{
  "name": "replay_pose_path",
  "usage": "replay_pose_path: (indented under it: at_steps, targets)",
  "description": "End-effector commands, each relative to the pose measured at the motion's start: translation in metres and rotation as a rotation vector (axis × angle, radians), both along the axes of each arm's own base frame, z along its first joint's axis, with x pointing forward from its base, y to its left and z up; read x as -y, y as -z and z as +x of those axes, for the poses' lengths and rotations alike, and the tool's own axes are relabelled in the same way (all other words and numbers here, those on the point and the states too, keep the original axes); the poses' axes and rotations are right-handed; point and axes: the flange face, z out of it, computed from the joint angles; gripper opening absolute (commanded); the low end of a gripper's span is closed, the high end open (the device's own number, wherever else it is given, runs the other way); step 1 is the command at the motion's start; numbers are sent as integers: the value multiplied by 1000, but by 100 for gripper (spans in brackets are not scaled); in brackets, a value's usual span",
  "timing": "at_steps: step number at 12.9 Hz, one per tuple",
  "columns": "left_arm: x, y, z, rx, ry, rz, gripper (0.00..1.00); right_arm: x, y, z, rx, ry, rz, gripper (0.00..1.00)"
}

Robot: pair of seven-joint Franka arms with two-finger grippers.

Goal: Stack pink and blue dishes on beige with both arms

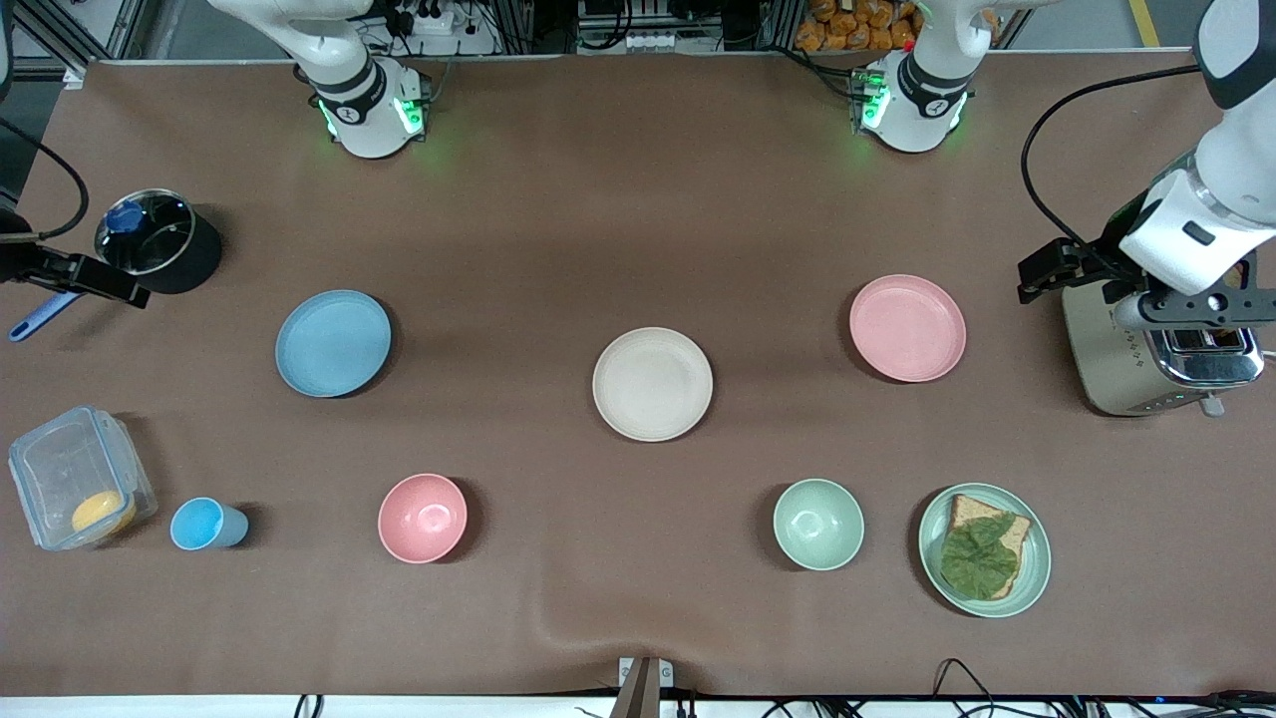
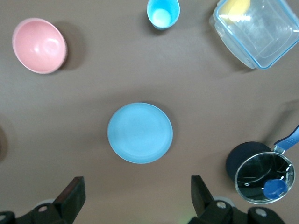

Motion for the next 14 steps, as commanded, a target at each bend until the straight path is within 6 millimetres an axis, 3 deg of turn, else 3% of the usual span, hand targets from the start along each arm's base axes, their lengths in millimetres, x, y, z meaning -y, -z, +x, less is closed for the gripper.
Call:
replay_pose_path:
  at_steps: [1,3,6,7,9,10,12,13,14]
  targets:
    - [-2,27,8,-86,16,24,100,43,50,6,-51,-2,120,100]
    - [-5,33,11,-98,12,24,100,62,85,11,-87,-38,140,100]
    - [-9,37,10,-107,27,22,100,74,148,-15,-41,-109,143,100]
    - [-13,51,13,-131,39,20,100,74,166,-19,-43,-124,146,100]
    - [-27,111,29,-184,16,4,100,74,203,-27,-21,-199,147,100]
    - [-29,132,32,-189,27,-2,100,74,226,-31,-18,-233,148,100]
    - [-31,181,23,-186,22,-5,100,74,266,-36,-35,-260,154,100]
    - [-49,212,15,-155,23,-14,100,74,283,-35,-53,-276,162,100]
    - [-51,242,5,-134,36,-26,100,72,303,-35,-76,-293,173,100]
